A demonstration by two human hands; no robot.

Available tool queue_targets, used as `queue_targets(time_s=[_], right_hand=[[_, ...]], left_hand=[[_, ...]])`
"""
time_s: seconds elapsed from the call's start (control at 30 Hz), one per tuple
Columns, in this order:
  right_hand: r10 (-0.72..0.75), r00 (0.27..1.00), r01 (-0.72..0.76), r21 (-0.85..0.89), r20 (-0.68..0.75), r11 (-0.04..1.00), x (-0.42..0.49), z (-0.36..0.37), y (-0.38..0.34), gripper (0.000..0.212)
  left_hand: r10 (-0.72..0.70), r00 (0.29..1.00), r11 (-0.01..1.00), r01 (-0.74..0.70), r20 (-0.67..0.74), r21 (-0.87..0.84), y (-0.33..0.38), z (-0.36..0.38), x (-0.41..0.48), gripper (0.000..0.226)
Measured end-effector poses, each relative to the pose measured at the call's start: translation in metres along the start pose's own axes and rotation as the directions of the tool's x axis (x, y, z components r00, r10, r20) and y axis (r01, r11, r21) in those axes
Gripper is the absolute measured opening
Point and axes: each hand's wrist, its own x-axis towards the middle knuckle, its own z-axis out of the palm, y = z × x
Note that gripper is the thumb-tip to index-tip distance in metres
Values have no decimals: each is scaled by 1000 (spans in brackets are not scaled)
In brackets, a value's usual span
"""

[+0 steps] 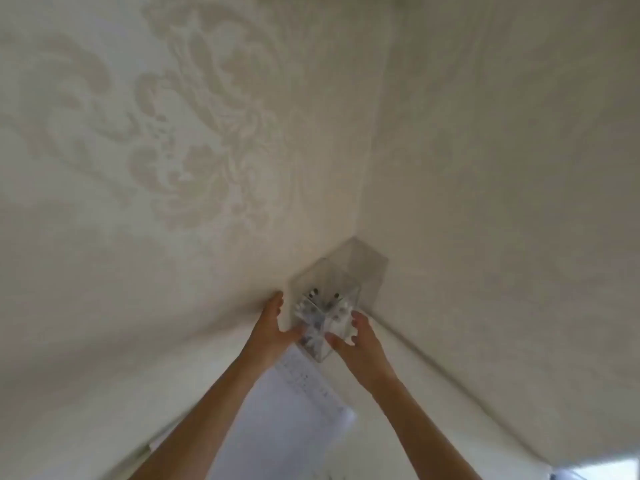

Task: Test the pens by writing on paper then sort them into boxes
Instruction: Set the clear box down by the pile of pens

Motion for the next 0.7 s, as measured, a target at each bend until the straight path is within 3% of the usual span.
queue_targets(time_s=[0.13,0.3,0.5,0.63,0.7], right_hand=[[-6,998,12,106,-56,994,17,28,6,72],[43,996,-24,237,-75,971,23,39,18,84],[27,997,-14,184,-70,983,6,31,34,85],[5,996,11,169,-91,986,-9,14,56,80],[2,997,10,151,-80,989,-15,6,66,73]], left_hand=[[45,995,993,-35,87,-117,-4,17,12,76],[22,998,996,-17,57,-89,-21,18,8,82],[152,985,988,-148,83,-53,-34,26,-29,74],[152,973,988,-154,172,-3,-45,30,-54,64],[142,972,988,-150,188,28,-42,30,-53,73]])
